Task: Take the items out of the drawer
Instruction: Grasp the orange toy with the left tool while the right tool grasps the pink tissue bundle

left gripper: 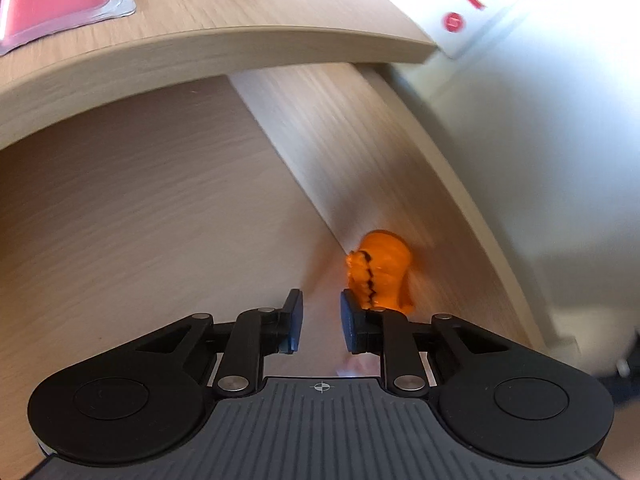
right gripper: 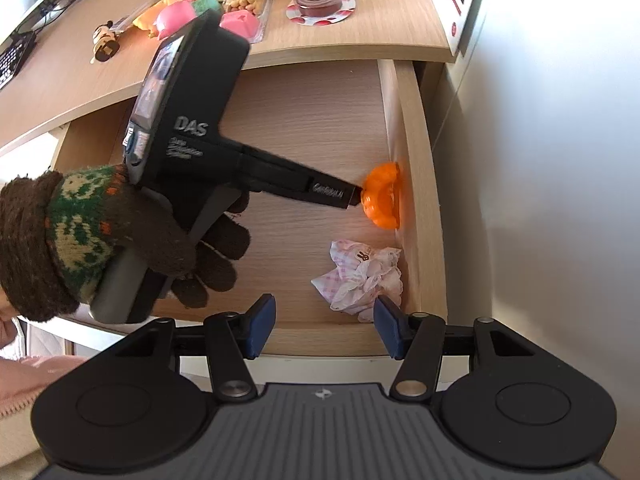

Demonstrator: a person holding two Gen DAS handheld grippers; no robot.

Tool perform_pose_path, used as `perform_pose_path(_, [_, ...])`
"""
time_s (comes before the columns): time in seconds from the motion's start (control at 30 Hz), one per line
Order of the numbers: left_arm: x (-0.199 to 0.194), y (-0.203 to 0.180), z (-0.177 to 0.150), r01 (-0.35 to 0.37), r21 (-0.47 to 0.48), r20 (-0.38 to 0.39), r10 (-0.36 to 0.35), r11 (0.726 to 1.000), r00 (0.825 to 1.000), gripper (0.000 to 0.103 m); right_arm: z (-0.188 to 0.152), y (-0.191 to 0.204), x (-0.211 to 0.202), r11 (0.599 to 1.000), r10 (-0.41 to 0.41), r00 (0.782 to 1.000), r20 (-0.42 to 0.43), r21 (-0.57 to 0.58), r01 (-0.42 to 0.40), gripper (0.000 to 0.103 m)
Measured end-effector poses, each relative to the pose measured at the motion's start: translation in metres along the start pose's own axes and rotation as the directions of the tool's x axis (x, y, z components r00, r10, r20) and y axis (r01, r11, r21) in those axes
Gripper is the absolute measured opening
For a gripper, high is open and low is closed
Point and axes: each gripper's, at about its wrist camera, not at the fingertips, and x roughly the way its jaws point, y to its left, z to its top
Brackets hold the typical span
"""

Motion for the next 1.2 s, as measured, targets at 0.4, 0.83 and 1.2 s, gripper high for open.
perform_pose_path(0.4, [-0.010, 0.016, -0.004, -0.007, 0.039, -0.013, 0.007, 0.999, 1.000, 0.023, 0.005, 0.000, 0.003, 1.000, 0.002, 1.000, 0.000, -0.007, -0.002, 0.054])
perform_pose_path(0.83, [0.018, 0.005, 0.011, 0.008, -0.022, 0.013, -0.008, 1.000, 1.000, 0.024, 0.000, 0.005, 0.004, 0.999, -0.008, 1.000, -0.010, -0.040, 0.008, 0.054])
perform_pose_path(1.2, [0.009, 0.003, 0.005, -0.022, 0.074, -0.085, 0.028, 0.997, 0.996, 0.012, 0.006, -0.001, 0.003, 0.999, -0.003, 1.000, -0.012, -0.034, 0.003, 0.054])
